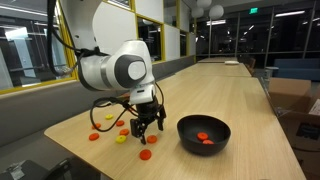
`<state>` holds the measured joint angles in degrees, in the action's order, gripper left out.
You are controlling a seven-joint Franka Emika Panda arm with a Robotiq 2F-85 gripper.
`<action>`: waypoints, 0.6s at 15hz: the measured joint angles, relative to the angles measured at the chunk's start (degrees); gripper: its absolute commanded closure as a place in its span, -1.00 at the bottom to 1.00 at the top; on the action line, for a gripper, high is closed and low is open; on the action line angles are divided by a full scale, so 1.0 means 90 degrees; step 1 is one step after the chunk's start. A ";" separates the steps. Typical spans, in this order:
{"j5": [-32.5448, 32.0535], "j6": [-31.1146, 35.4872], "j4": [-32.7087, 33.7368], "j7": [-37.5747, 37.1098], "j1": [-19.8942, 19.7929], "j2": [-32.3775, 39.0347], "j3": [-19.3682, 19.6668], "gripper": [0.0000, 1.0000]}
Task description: Put some of the rings in the black bowl
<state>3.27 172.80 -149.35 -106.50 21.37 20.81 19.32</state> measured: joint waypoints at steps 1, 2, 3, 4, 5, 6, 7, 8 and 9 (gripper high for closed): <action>0.0034 0.0000 -0.0024 0.0012 -0.0078 -0.0025 -0.0090 -1.00; 0.0072 -0.0001 -0.0048 0.0040 -0.0193 -0.0055 -0.0214 -1.00; 0.0119 -0.0001 -0.0074 0.0089 -0.0332 -0.0092 -0.0363 -1.00; 0.0186 -0.0001 -0.0101 0.0155 -0.0479 -0.0132 -0.0519 -1.00; 0.0277 -0.0002 -0.0130 0.0247 -0.0631 -0.0176 -0.0679 -1.00; 0.0362 -0.0004 -0.0152 0.0337 -0.0783 -0.0215 -0.0833 -1.00; 0.0461 -0.0008 -0.0173 0.0435 -0.0927 -0.0253 -0.0977 -1.00; 0.0560 -0.0013 -0.0192 0.0539 -0.1066 -0.0287 -0.1109 -1.00; 0.0638 -0.0026 -0.0211 0.0626 -0.1193 -0.0318 -0.1220 -1.00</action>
<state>9.02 172.57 -151.25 -100.86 10.63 17.95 8.34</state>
